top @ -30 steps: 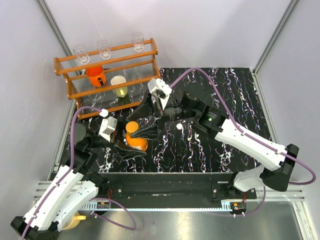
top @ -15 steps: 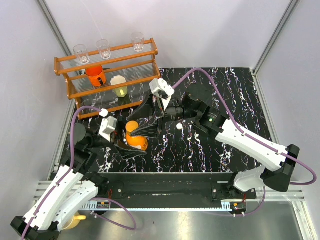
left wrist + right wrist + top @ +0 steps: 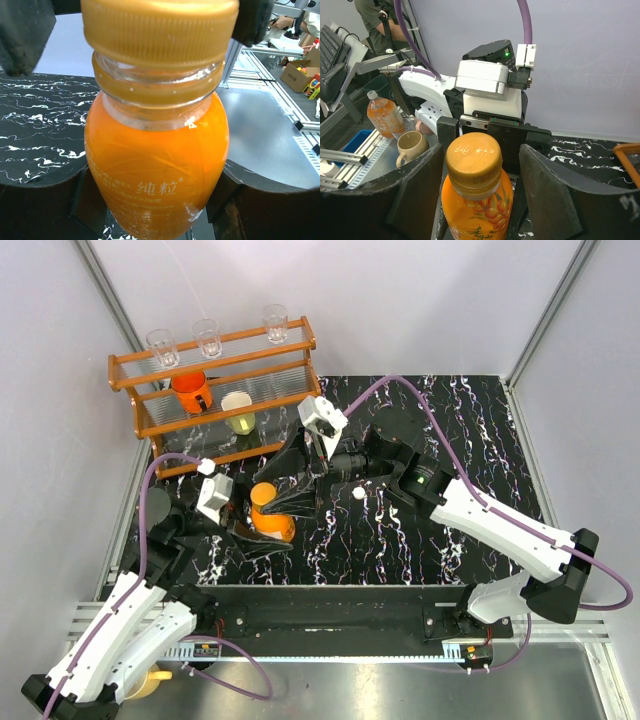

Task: Screw on the bottle caps
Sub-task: Screw the bottle cap onto the plastic bottle.

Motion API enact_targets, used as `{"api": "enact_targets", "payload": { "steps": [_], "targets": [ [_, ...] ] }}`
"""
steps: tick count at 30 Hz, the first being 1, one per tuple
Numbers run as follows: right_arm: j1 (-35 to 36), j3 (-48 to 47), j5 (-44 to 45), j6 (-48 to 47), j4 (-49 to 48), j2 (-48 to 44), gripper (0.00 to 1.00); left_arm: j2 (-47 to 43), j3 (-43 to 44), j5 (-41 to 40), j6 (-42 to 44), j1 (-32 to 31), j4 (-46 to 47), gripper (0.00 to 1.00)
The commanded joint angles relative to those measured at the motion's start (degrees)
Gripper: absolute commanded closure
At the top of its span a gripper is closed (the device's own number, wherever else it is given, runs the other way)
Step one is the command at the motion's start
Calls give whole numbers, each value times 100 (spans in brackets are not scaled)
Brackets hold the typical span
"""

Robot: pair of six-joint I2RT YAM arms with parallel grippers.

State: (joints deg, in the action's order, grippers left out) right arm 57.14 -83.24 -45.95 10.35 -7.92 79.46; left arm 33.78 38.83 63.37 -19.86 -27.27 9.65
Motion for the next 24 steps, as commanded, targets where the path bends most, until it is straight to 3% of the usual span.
{"api": "enact_targets", "payload": {
  "steps": [1,7,16,24],
  "targets": [
    [-37,-184,139,-15,-254,-10,29,-82,2,61,96,28,186,82],
    [-46,-219,245,-24,-297,25,25,-108,-51,87,87,28,222,82],
    [-46,-342,25,-24,-201,113,32,-91,-69,61,87,20,257,82],
    [-37,-70,165,-86,-350,-27,28,-65,-60,44,78,28,283,82]
  ]
}}
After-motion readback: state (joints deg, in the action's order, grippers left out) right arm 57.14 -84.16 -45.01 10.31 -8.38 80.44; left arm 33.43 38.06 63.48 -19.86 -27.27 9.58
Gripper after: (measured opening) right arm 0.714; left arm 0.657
